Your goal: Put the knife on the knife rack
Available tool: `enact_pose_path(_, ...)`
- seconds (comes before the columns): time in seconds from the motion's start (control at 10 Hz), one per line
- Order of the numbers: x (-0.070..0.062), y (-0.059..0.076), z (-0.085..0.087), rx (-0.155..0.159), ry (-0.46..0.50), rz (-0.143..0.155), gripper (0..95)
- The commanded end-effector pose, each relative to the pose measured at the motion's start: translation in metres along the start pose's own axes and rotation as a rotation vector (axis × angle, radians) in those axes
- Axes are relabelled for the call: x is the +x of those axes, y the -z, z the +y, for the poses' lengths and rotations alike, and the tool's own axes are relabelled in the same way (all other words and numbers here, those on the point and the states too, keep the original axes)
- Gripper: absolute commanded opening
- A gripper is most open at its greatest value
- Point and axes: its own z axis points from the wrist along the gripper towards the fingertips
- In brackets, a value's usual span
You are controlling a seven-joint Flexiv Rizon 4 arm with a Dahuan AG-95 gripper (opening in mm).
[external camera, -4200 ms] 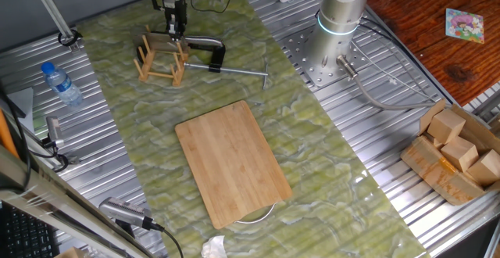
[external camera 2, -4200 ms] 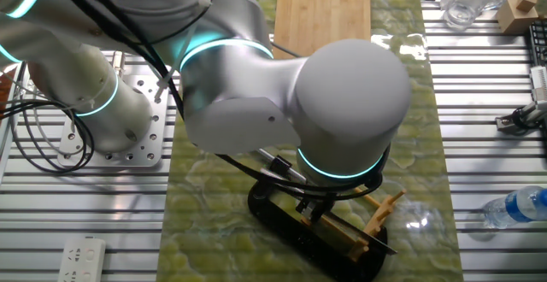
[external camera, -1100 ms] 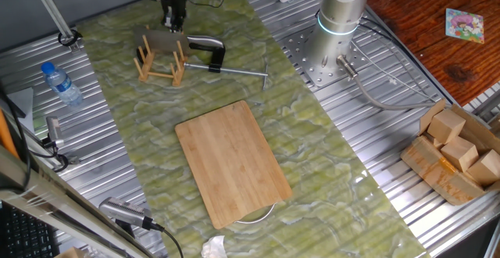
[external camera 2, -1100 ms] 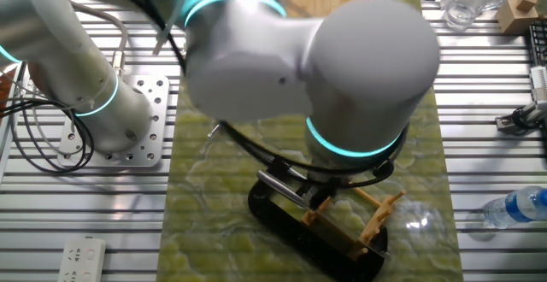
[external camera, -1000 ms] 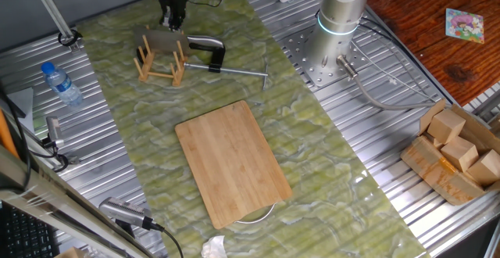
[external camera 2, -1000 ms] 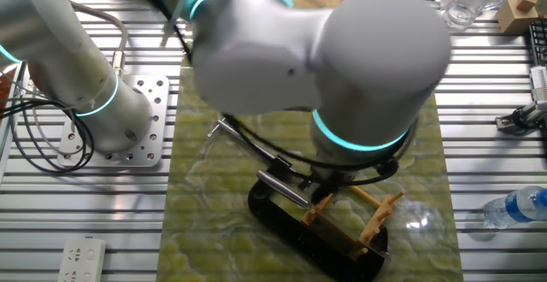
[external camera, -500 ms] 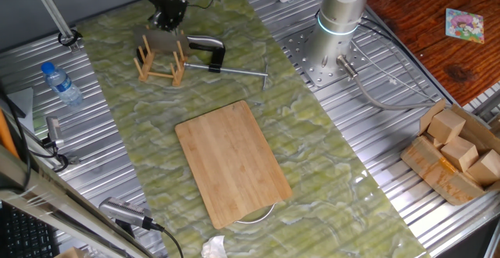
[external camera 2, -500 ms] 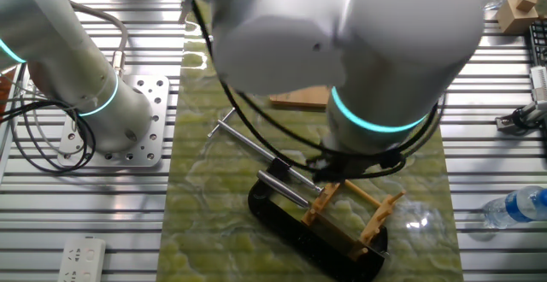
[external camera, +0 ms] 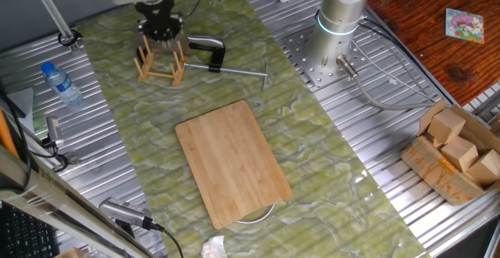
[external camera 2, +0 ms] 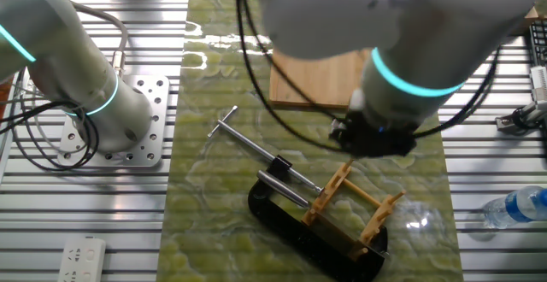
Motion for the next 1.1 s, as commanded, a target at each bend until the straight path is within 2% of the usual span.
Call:
enact_pose_path(0.1, -0.106, 0.027, 0.014, -0.03, -0.959, -0.024, 0.0)
enact_pose_path(0.5, -0.11, 0.033, 0.025, -0.037, -1.043, -0.018, 0.0)
enact_pose_path(1.1, -0.11, 0.033, 0.025, -0.036, -1.012, -0.028, 0.0)
